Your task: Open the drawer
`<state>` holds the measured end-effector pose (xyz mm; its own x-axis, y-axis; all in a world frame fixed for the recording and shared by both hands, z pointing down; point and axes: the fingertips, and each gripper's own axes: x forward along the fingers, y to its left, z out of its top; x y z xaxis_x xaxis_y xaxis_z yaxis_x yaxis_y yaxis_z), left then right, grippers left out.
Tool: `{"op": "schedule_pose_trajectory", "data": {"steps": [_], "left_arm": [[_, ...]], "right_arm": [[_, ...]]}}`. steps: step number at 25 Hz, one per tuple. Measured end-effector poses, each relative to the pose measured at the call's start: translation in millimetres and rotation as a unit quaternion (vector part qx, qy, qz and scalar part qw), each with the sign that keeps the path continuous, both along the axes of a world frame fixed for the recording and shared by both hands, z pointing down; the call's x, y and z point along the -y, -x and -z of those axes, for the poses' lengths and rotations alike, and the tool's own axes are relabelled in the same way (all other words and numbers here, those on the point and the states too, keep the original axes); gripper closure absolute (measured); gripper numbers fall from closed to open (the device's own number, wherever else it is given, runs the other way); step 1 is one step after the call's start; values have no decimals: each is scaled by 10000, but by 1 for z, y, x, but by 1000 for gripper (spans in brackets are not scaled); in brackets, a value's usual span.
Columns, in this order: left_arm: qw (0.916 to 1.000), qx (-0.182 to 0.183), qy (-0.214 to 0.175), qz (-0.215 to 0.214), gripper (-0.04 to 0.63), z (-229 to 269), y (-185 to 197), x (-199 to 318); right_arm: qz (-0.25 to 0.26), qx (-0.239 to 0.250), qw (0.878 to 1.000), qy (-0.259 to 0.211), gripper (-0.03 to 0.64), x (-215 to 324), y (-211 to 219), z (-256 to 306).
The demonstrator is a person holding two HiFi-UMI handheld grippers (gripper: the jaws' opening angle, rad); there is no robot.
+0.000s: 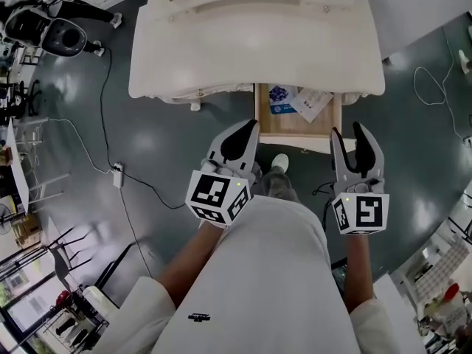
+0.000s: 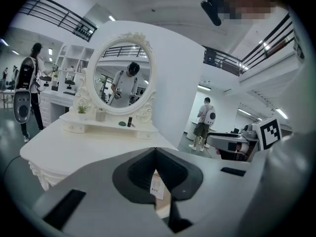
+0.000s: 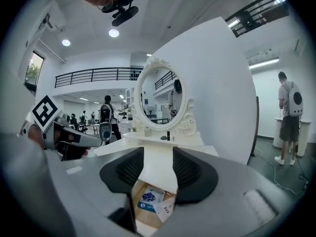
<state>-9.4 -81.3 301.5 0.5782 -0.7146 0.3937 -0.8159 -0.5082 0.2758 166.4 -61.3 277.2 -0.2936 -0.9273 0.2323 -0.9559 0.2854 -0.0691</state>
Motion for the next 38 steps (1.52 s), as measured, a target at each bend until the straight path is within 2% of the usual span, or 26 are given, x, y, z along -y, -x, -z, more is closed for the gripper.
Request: {"op": "schedule_pose_trajectory", "data": {"steps": [12, 17, 30, 33, 36, 38], "left_arm": [[9984, -379, -406, 85, 588, 47, 5, -5], [9980, -410, -485, 46, 588, 53, 8, -10], [9976, -404, -525, -211, 588, 58, -3, -29], [9972, -429, -546, -264, 588, 60, -7, -30], [9969, -459, -573, -295, 588, 62, -10, -29], [9967, -476, -581, -318, 588, 62, -12, -30]], "right_arm": [[-121, -64, 9991, -412, 428, -11, -18, 54], [-190, -18, 9984, -529, 443, -22, -25, 71], [142, -214, 9983, -517, 480, -47, -21, 75], [120, -205, 9981, -567, 507, -50, -22, 79], [40, -228, 9978, -628, 604, -51, -25, 82], [31, -247, 9979, -605, 606, -53, -26, 81]]}}
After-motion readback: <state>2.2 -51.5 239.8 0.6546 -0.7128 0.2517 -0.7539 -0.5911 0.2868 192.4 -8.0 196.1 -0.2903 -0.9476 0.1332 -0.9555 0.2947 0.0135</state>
